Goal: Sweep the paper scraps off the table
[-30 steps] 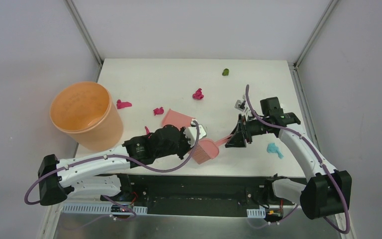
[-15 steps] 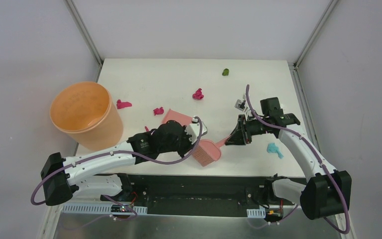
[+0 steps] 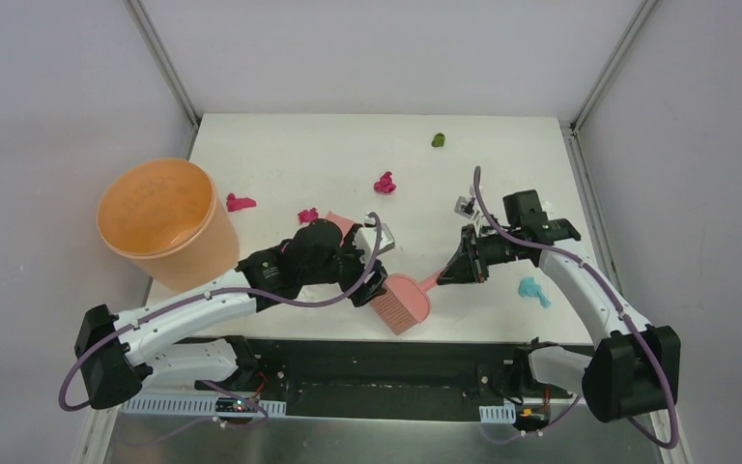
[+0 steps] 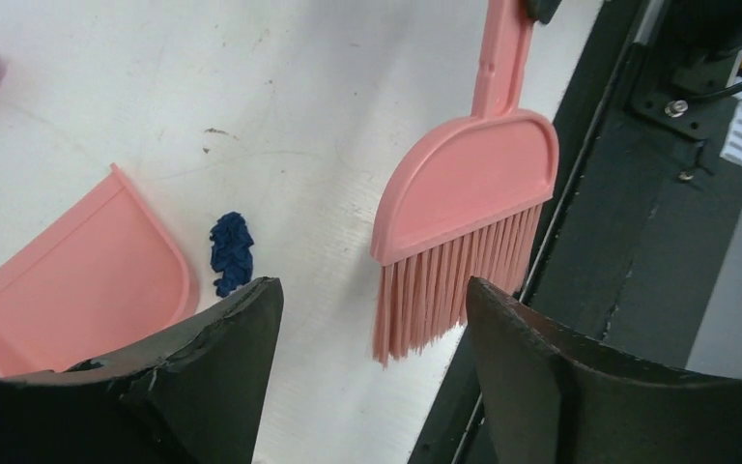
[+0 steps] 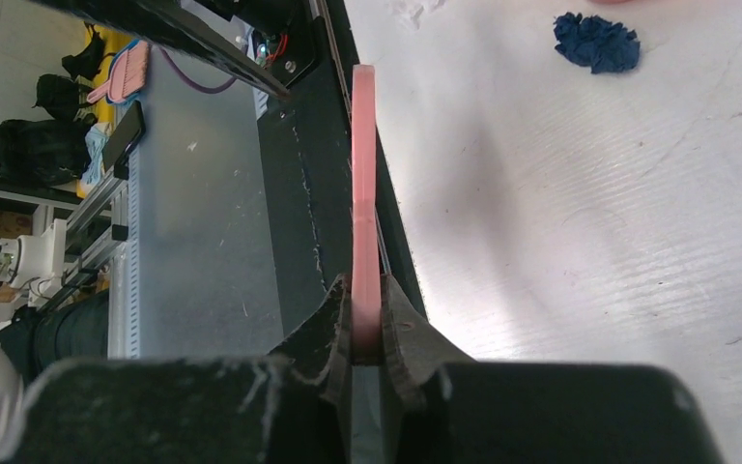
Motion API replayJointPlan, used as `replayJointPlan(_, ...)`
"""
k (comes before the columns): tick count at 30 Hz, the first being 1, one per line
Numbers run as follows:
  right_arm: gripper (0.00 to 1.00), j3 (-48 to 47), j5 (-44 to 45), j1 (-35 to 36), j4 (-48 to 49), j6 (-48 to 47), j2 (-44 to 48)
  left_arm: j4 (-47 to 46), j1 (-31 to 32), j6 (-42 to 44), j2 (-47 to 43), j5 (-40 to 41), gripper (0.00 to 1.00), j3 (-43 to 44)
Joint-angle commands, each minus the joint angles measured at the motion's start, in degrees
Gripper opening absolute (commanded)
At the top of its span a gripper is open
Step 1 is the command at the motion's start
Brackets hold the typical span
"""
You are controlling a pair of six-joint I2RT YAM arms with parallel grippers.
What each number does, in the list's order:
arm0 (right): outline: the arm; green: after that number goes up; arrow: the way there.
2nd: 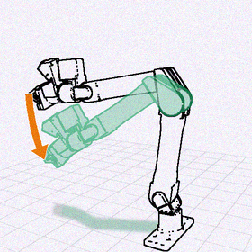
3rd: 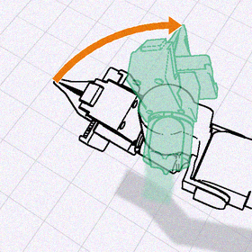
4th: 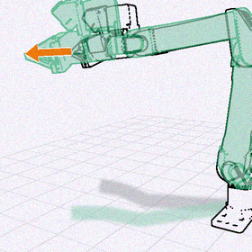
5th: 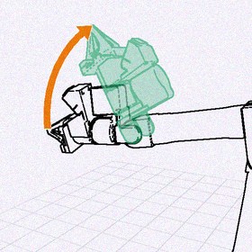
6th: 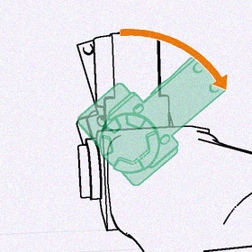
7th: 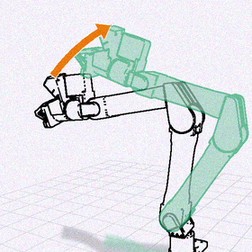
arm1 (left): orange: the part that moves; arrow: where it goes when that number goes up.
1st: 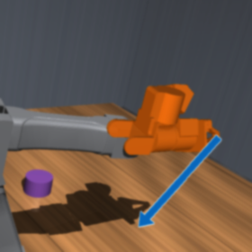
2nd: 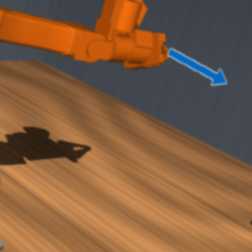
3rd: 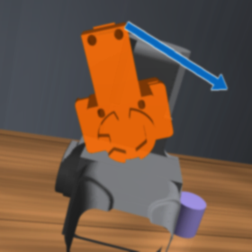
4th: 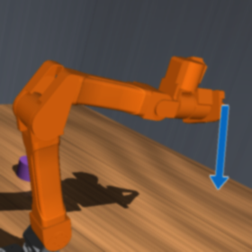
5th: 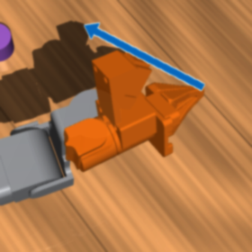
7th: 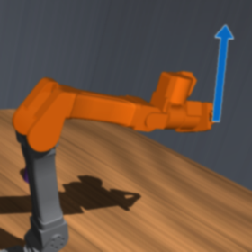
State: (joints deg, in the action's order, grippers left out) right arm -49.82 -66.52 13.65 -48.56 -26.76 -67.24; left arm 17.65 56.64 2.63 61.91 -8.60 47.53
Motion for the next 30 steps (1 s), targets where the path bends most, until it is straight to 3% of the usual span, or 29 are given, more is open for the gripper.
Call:
replayJointPlan(1, 0.0, -2.78, -4.93, 0.23, -4.91, -7.29, -1.29, -2.89, -1.64, 1.73, -2.55, -10.42, 0.71, 2.85)
replayJointPlan(8, 0.0, -3.56, -8.46, 0.24, -10.73, -13.48, -1.13, -6.53, -1.75, -0.13, 5.72, -18.04, 0.69, 4.36)
replayJointPlan(11, 0.0, -3.21, -8.83, 0.19, -10.17, -12.37, -0.31, -5.83, -1.89, -0.2, 10.29, -21.62, 0.6, 7.17)
replayJointPlan(15, 0.0, -2.04, -8.26, 0.16, -6.9, -9.46, 1.06, -2.24, -1.97, 1.15, 13.96, -26.34, 0.41, 11.36)
replayJointPlan(17, 0.0, -1.46, -6.76, 0.22, -5.66, -8.46, 1.4, -2.49, -2.61, 1.16, 13.84, -29.36, 0.22, 11.6)
replayJointPlan(18, 0.0, -1.09, -5.79, 0.23, -4.73, -7.64, 1.45, -2.48, -2.9, 1.53, 13.66, -30.28, 0.04, 11.47)
replayJointPlan(19, 0.0, -0.73, -4.77, 0.19, -4.21, -7.52, 1.42, -2.27, -3.13, 1.95, 13.41, -30.73, 0.0, 11.22)
replayJointPlan(20, 0.06, -0.45, -3.82, 0.23, -3.62, -7.4, 1.41, -2.2, -3.23, 2.62, 13.08, -31.08, 0.0, 10.74)
replayJointPlan(22, 0.42, -0.2, -2.77, 0.16, -2.79, -7.49, 1.58, -2.6, -3.4, 3.32, 12.84, -33.21, 0.0, 9.68)
replayJointPlan(25, 0.75, 0.66, -2.83, 0.15, 0.56, -4.87, 2.39, -3.34, -3.84, 2.89, 13.49, -36.87, 0.0, 8.46)
replayJointPlan(27, 0.84, 1.42, -3.08, 0.21, 2.6, -3.53, 3.09, -4.76, -4.59, 1.41, 13.83, -38.5, 0.0, 7.69)
replayJointPlan(30, 0.85, 1.64, -4.74, 0.74, 2.14, -4.3, 2.84, -6.55, -5.45, -0.22, 14.15, -40.44, 0.0, 7.33)
